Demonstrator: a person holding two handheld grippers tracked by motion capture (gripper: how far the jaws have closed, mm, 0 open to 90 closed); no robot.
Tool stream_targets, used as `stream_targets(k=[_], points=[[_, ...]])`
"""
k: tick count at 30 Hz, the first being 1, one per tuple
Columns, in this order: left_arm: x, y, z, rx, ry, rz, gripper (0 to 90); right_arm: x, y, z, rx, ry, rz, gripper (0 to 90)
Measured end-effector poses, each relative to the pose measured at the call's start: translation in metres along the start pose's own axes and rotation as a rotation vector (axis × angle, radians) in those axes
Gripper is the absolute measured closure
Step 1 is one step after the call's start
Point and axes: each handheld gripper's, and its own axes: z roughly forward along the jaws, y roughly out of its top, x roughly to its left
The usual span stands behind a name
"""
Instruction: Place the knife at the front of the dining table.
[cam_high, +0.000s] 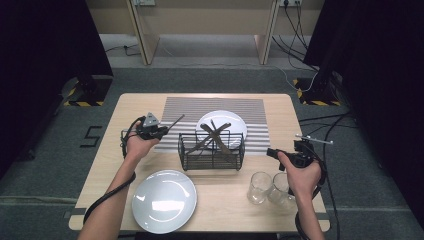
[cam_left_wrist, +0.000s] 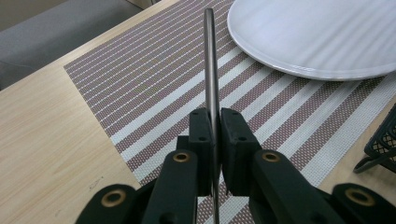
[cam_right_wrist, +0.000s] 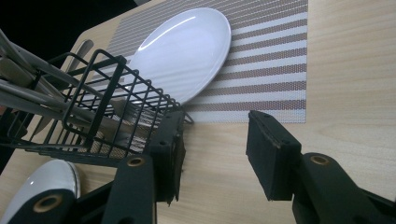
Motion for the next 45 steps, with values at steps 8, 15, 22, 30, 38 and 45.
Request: stream_targets(k=[8, 15, 22, 30, 38, 45], points=[[0.000, -0.001, 0.003, 0.003, 0.000, -0.004, 83.3, 0.000, 0.000, 0.000, 0.000, -0.001, 0.001, 56.3], [0.000, -0.003, 0.006, 0.020, -0.004, -0.002, 83.2, 0.000, 0.000, 0.000, 0.001, 0.001, 0.002, 56.3], [-0.001, -0.005, 0.010, 0.025, -0.010, -0.007, 83.3, 0.000, 0.000, 0.000, 0.000, 0.002, 0.004, 56.4], [-0.002, -0.007, 0.014, 0.037, -0.017, -0.005, 83.2, 0.000, 0.000, 0.001, 0.000, 0.002, 0.004, 56.3], [-0.005, -0.007, 0.018, 0.050, -0.027, -0.001, 83.2, 0.000, 0.000, 0.001, 0.001, 0.001, 0.001, 56.4], [-0.006, -0.007, 0.021, 0.055, -0.033, -0.001, 83.2, -0.001, 0.000, 0.000, 0.000, 0.003, 0.004, 56.4]])
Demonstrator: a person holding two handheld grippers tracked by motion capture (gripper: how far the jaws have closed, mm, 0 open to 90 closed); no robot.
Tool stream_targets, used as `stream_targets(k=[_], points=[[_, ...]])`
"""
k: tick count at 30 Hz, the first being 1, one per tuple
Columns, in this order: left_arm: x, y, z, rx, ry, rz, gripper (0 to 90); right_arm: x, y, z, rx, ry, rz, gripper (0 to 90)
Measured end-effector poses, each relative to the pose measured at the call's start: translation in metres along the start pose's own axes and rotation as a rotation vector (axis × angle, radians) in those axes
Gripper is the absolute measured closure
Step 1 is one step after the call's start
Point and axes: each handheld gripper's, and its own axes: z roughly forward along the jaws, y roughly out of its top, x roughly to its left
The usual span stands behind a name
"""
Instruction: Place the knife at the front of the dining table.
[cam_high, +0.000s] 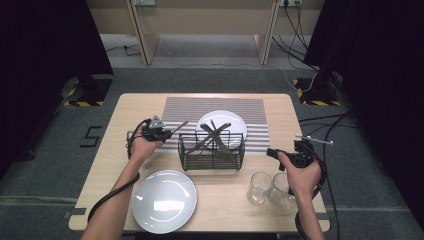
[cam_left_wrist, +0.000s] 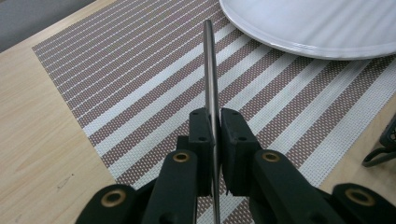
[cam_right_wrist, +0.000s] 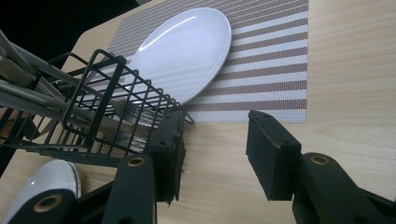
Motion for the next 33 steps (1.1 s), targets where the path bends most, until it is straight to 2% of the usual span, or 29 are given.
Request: stream_targets(k=[33], points=[[-0.003, -0.005, 0.012, 0.055, -0.019, -0.003, 83.2, 0.000, 0.000, -0.001, -0.006, 0.004, 0.001, 56.3]])
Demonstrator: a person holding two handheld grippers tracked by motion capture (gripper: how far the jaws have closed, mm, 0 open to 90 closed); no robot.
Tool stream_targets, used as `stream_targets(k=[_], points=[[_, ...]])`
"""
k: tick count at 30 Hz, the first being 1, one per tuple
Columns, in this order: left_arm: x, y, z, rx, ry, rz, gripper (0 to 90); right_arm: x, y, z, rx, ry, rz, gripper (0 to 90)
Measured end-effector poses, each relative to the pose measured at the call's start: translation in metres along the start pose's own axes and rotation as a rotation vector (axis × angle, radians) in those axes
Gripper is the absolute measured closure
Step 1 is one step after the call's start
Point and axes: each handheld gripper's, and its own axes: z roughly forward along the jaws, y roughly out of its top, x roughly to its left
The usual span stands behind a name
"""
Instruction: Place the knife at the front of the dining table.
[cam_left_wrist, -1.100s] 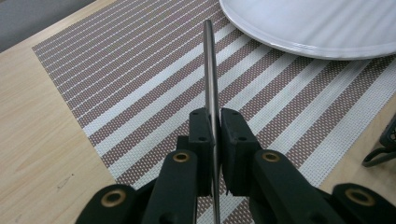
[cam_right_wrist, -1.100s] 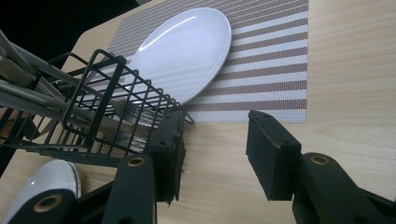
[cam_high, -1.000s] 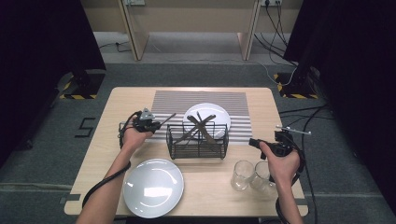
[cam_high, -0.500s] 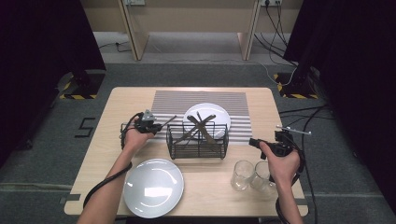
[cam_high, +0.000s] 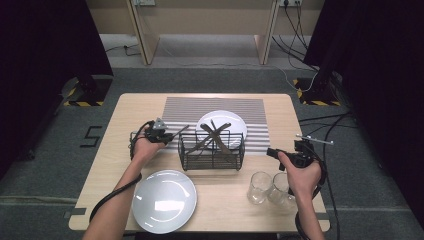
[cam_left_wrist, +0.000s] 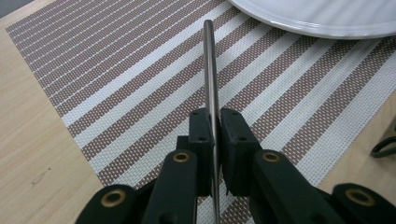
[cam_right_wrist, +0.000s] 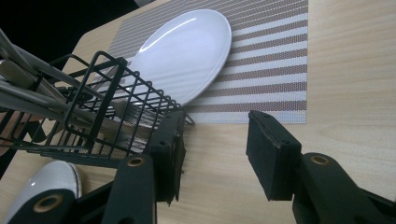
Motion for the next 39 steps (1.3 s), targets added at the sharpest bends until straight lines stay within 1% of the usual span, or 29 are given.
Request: stream_targets(k=[5, 13, 23, 31, 39], points=[[0.0000, -0.0002, 0.0027, 0.016, -0.004, 0.001, 83.1, -0.0003, 0.0000, -0.0004, -0.002, -0.001, -0.002, 56.3], [0.0013, -0.0002, 0.0037, 0.026, -0.008, -0.001, 83.1, -0.0005, 0.0002, -0.0006, -0.003, -0.003, -0.003, 56.2], [0.0041, 0.0000, 0.0041, 0.027, -0.022, -0.017, 83.1, 0.0002, 0.0002, -0.0009, -0.003, 0.002, -0.001, 56.2], [0.0047, 0.0003, 0.0048, 0.027, -0.016, -0.014, 82.9, 0.0003, 0.0001, -0.0013, -0.007, 0.001, -0.005, 56.1], [0.0066, 0.0005, 0.0051, 0.029, -0.015, -0.023, 82.7, 0.0002, 0.0003, -0.0014, -0.009, 0.000, -0.005, 55.9]])
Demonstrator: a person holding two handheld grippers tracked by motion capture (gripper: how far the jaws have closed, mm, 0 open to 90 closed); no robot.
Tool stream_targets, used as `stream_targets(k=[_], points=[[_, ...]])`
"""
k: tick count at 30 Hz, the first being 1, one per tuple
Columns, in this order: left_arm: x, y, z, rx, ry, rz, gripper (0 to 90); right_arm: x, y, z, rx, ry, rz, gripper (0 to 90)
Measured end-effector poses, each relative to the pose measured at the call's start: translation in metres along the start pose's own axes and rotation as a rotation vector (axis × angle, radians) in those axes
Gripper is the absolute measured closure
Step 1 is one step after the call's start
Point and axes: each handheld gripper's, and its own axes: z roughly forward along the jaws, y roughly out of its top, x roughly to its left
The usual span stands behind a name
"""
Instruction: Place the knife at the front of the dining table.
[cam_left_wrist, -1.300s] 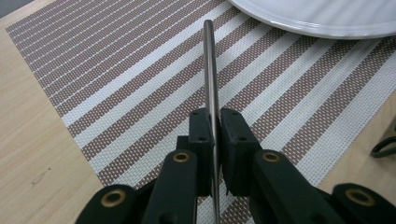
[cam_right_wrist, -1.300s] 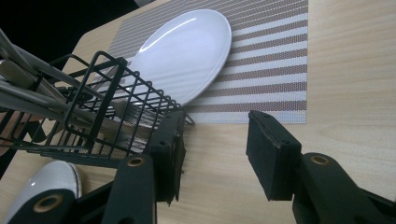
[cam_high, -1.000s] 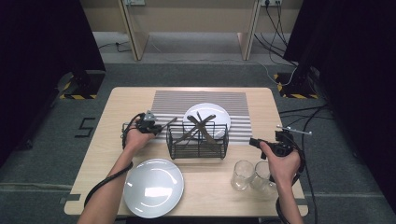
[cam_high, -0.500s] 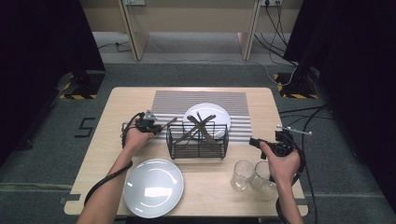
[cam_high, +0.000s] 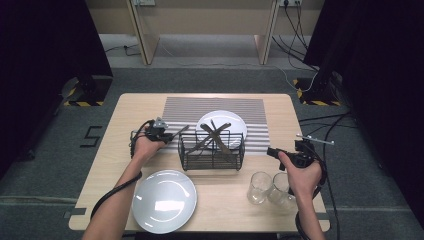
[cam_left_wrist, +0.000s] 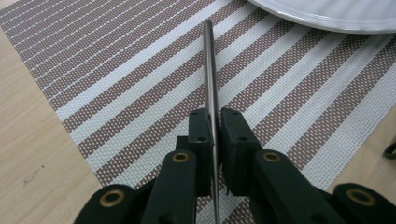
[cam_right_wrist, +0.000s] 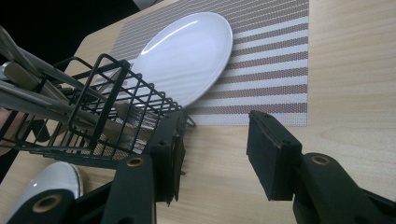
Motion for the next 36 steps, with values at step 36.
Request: stream_targets(k=[36], points=[[0.0088, -0.0049, 0.0060, 0.004, 0.053, -0.023, 73.6, 0.0006, -0.0002, 0.0000, -0.005, 0.002, -0.003, 55.4]])
